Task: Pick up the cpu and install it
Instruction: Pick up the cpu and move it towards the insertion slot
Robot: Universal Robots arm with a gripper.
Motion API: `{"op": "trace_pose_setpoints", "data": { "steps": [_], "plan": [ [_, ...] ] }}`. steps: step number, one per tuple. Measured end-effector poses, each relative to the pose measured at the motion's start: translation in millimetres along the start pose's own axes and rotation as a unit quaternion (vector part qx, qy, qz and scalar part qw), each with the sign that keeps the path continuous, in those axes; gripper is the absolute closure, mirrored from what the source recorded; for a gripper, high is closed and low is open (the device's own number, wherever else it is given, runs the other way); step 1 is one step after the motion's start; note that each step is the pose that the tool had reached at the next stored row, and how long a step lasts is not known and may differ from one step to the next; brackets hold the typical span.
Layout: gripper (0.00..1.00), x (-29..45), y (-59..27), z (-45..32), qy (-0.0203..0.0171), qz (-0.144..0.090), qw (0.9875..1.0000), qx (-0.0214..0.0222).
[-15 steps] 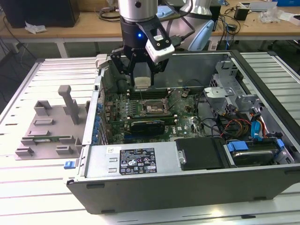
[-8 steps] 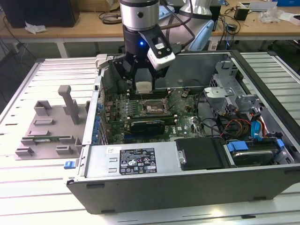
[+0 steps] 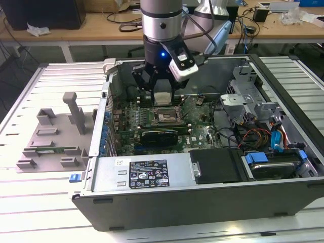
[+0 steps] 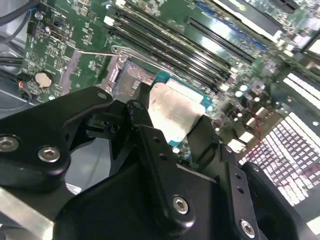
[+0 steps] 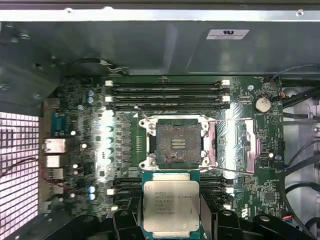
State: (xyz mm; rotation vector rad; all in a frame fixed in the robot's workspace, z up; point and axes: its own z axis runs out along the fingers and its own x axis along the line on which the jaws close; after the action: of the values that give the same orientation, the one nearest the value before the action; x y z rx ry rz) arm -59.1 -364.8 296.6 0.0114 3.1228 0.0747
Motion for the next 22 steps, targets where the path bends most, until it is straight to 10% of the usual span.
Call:
{"op": "trace_pose_setpoints", "data": {
  "steps": [22],
  "plan": [
    [0.45, -16.3, 20.6, 47.7, 0.0016, 0.000, 1.0000, 0.0000]
  ]
}}
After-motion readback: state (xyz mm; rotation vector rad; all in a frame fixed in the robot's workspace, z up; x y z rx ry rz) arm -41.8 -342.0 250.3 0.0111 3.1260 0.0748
